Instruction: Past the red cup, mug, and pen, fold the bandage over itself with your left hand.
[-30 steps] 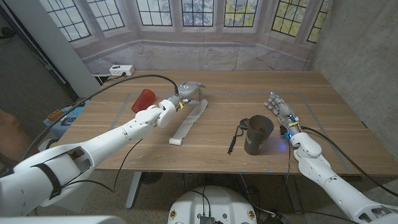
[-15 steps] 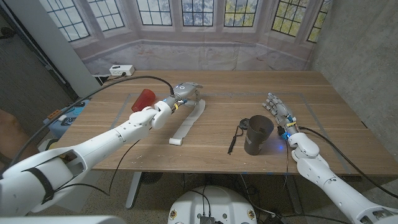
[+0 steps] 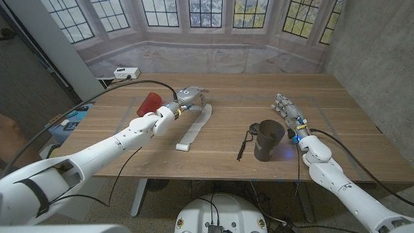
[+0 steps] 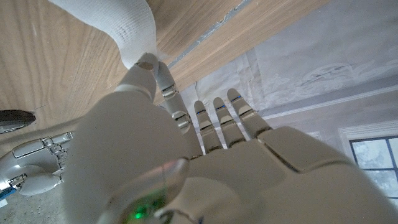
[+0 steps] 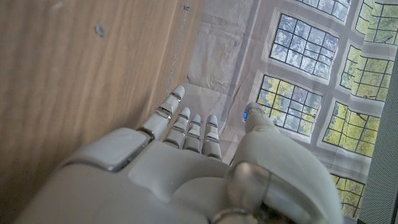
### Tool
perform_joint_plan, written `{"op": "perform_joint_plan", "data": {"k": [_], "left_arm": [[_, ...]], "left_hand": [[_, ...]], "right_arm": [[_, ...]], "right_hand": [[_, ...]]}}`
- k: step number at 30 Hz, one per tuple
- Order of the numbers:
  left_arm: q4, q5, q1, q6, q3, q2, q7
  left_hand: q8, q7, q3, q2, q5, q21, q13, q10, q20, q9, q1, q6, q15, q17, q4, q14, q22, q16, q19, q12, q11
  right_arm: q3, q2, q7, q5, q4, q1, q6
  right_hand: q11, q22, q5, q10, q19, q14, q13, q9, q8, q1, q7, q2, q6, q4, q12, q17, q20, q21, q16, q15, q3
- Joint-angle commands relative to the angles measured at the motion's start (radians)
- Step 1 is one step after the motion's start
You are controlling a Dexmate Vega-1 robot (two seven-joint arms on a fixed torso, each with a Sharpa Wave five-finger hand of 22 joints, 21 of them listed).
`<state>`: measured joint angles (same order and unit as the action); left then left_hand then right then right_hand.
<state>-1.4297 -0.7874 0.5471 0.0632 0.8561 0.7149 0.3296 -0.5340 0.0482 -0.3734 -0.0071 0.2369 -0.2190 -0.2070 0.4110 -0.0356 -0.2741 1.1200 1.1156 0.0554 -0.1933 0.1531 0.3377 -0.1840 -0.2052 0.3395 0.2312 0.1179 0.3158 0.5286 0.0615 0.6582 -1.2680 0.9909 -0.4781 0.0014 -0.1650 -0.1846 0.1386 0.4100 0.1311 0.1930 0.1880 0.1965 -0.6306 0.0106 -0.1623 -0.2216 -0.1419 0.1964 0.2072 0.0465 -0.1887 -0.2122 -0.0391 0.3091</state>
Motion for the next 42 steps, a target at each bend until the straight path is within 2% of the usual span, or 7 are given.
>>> {"op": "perform_joint_plan", "data": {"k": [1,20,42], "left_arm": [[-0.001,0.003,0.014,0.029,-0.017,0.011,0.010],[-0.044,0.025,0.055,0.067,-0.061,0.049,0.030],[-0.080,0.056,0.112,0.120,-0.115,0.099,0.024]], "left_hand": [[-0.010,0.006,-0.003,0.002,0.005,0.002,-0.003,0.012,0.007,-0.028,-0.002,0.001,0.004,-0.001,-0.002,0.006,-0.003,0.002,0.001,-0.004,-0.001],[-0.020,0.002,-0.006,0.000,0.005,0.003,-0.003,0.013,0.008,-0.033,-0.002,-0.002,0.006,-0.002,-0.001,0.007,-0.002,0.004,-0.001,-0.007,-0.001],[-0.032,0.009,-0.009,0.000,0.006,0.004,-0.004,0.014,0.011,-0.041,-0.007,-0.007,0.008,-0.003,-0.002,0.007,-0.002,0.005,-0.005,-0.009,0.002]], "right_arm": [[-0.004,0.029,-0.035,-0.030,-0.073,0.014,0.012],[0.009,0.037,-0.063,-0.060,-0.101,-0.003,0.046],[0.025,0.047,-0.087,-0.087,-0.125,-0.023,0.089]], "right_hand": [[0.002,-0.003,0.003,0.003,0.011,0.004,0.003,0.002,-0.002,-0.008,0.000,-0.002,-0.007,0.001,0.004,0.001,0.049,-0.002,-0.008,-0.029,0.003],[0.005,-0.003,0.002,0.003,0.010,0.004,0.003,0.002,-0.003,-0.008,0.000,-0.003,-0.007,0.001,0.004,0.002,0.048,-0.002,-0.008,-0.028,0.003],[0.002,-0.003,0.002,0.002,0.010,0.003,0.003,0.002,-0.003,-0.008,0.001,-0.004,-0.008,0.002,0.003,0.002,0.049,-0.001,-0.008,-0.030,0.004]]}}
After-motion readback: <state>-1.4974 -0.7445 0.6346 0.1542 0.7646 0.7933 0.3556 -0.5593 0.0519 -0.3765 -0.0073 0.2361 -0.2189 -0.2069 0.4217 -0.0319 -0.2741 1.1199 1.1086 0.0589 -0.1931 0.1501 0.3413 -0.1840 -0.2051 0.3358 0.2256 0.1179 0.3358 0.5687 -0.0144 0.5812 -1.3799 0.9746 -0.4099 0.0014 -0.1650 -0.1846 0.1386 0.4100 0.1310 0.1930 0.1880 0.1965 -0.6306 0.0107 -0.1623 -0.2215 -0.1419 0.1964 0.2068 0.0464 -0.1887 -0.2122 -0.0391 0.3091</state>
